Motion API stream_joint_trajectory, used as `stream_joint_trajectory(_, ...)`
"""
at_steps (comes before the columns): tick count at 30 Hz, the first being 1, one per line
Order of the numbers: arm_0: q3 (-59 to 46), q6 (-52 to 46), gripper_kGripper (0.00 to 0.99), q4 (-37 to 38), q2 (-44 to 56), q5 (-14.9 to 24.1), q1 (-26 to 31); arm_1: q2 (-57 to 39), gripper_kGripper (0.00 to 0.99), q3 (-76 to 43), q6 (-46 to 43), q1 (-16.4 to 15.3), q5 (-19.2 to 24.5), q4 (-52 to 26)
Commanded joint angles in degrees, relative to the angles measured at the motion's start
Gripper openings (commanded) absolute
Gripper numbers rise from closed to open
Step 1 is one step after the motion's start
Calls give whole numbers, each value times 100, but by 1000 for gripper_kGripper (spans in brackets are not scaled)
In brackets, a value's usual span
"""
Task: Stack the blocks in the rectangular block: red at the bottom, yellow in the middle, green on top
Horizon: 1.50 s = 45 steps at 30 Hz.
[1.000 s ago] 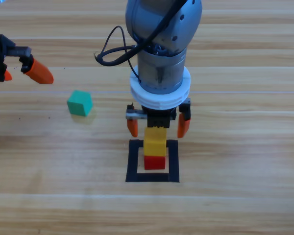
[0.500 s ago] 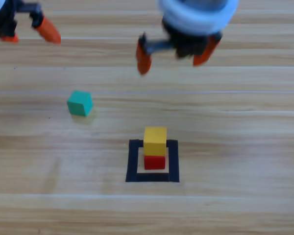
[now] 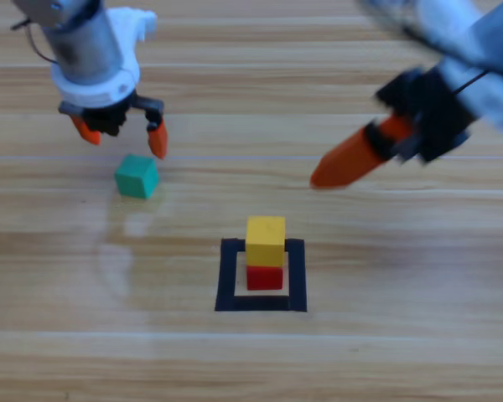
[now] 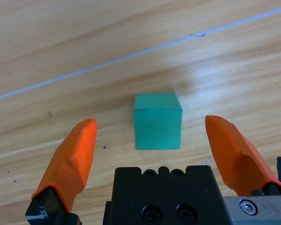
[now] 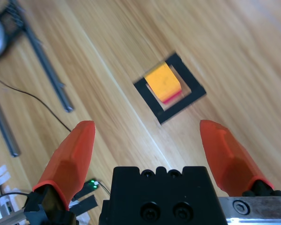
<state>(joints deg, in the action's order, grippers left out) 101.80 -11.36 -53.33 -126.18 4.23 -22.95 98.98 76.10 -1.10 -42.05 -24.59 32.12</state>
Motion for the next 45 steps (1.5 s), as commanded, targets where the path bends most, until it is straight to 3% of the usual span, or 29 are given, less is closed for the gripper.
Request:
stream_joint_trajectory(1,50,-121,990,-28,-337,-37,-333,-1513,985,-632,-628,162,-266,-180)
stream_joint_trajectory(7,68,-227,989,-28,-434,7,-333,-2331,985,-957,-1472,-22,-239,128)
stream_joint_trajectory(15,-37,-253,989,7,-540,113,-315,-1751,985,-1045,-1823,-49,-626,128)
stream_joint_trajectory(25,-169,-253,957,112,-627,86,-306,-1742,982,-1098,-1894,-49,-723,128)
stream_joint_trajectory(30,-196,-235,827,165,-663,78,-280,-1794,982,-1106,-1911,-49,-731,128)
stream_joint_trajectory(36,-240,-218,515,253,-750,78,-289,-1865,982,-1133,-1920,-49,-731,119)
stream_joint_trajectory(42,-284,-209,397,253,-733,95,-254,-1874,980,-1150,-1920,-49,-731,119)
stream_joint_trajectory(45,-345,-209,132,253,-671,113,-192,-1874,980,-1159,-1920,-49,-731,119)
